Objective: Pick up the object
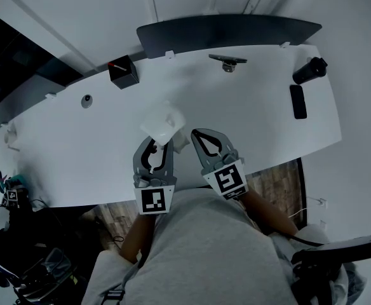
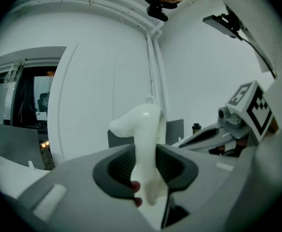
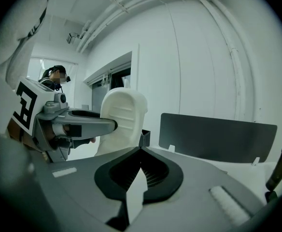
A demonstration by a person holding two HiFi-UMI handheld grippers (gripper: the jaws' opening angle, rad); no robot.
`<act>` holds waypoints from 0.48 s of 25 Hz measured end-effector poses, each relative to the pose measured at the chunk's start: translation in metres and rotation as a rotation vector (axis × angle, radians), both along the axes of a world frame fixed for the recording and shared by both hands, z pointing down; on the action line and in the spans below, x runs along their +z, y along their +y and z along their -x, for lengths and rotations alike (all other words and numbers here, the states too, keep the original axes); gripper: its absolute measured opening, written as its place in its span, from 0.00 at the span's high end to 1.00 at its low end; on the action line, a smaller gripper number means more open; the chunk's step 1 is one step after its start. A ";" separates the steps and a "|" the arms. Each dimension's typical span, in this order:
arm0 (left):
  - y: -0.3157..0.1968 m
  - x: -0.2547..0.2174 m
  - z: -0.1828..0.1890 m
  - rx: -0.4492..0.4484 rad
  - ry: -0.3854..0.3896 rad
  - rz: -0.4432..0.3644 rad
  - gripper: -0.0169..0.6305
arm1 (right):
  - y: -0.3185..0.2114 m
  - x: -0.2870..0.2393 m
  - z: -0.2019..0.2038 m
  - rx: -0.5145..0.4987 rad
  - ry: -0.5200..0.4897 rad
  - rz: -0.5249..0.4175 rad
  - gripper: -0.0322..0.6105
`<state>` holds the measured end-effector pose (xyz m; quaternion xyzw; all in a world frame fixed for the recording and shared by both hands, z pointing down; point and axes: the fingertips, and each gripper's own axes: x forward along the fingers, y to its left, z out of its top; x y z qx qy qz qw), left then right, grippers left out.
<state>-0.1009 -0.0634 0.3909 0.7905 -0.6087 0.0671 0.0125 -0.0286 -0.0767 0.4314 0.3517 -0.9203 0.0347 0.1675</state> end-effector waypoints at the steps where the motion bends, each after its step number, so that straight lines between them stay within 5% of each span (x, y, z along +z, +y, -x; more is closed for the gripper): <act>1: 0.001 0.000 -0.001 0.003 0.001 0.001 0.78 | 0.000 0.000 -0.001 0.000 0.000 -0.001 0.95; 12: 0.005 -0.003 -0.006 0.023 0.006 -0.018 0.79 | 0.005 0.000 -0.003 -0.005 0.000 0.003 0.95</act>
